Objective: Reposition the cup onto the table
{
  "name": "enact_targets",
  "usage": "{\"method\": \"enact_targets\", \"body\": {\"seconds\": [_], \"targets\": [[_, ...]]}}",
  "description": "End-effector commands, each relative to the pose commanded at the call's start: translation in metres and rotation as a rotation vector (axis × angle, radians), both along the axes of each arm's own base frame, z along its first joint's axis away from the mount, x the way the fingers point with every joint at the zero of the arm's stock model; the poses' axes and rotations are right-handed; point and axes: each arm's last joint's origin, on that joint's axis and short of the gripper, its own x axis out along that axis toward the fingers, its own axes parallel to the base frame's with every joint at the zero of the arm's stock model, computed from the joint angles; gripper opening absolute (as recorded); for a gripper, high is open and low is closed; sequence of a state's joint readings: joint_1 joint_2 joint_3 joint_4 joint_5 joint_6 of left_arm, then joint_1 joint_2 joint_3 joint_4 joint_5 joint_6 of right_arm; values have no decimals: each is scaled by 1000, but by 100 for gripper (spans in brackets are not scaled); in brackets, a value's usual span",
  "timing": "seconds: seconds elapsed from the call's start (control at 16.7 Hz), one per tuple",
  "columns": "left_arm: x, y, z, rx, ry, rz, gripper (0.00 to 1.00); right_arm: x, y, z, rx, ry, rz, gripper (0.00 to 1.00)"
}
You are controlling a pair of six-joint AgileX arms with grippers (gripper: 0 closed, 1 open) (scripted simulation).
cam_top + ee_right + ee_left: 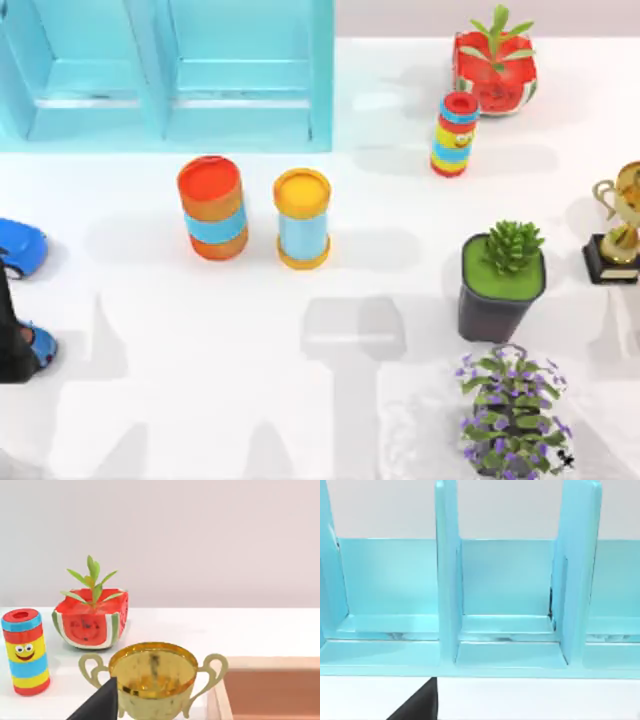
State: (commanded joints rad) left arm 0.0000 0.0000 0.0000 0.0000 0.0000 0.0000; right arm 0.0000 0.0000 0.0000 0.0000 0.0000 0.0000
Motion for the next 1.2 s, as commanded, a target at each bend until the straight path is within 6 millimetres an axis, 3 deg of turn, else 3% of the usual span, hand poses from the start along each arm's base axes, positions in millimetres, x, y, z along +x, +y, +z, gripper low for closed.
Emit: {"method": "enact_targets", "body": {"seconds": [0.18, 0.36, 0.66, 0.9, 1.2], "targets": [[0, 0, 0, 0, 0, 0, 100, 0, -1, 2, -7, 12, -7, 100], [0, 0, 0, 0, 0, 0, 100, 1, -6, 18, -55, 106, -57, 100], [0, 0, 0, 0, 0, 0, 100, 19, -27, 62, -161, 484, -162, 100], [0, 0, 0, 0, 0, 0, 100, 57, -62, 82, -170, 931, -176, 100], [0, 0, 0, 0, 0, 0, 100, 96, -119, 88, -88, 1352, -101, 100]]}}
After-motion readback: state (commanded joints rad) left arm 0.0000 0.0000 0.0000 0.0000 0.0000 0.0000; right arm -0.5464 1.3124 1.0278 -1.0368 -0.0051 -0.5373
